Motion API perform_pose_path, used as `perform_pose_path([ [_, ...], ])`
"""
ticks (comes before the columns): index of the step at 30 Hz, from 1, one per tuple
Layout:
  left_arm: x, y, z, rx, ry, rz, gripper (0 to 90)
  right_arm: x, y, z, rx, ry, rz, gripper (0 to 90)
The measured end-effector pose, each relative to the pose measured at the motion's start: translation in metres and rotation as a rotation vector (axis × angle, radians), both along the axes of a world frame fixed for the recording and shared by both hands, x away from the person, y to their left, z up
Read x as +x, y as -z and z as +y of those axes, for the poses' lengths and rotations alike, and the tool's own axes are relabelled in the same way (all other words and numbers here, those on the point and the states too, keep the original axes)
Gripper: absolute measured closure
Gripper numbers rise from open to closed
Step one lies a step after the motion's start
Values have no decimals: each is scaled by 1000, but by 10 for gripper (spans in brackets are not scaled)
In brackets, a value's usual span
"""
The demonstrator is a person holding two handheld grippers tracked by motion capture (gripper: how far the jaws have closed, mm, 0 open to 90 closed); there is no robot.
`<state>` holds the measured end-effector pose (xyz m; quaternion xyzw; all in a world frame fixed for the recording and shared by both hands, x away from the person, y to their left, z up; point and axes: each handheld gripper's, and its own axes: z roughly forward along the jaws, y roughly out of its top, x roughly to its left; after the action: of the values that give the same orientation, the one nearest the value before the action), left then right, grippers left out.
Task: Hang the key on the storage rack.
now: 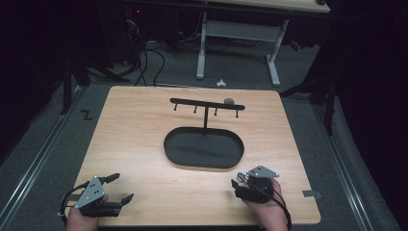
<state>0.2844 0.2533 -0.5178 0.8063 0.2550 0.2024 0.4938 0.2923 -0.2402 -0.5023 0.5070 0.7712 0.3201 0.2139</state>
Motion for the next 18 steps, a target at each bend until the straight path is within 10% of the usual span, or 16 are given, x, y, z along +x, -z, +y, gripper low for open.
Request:
perform_pose_path([
  [18,1,-1,1,-11,20,4,152,16,-18,7,-119,-57,170,340],
])
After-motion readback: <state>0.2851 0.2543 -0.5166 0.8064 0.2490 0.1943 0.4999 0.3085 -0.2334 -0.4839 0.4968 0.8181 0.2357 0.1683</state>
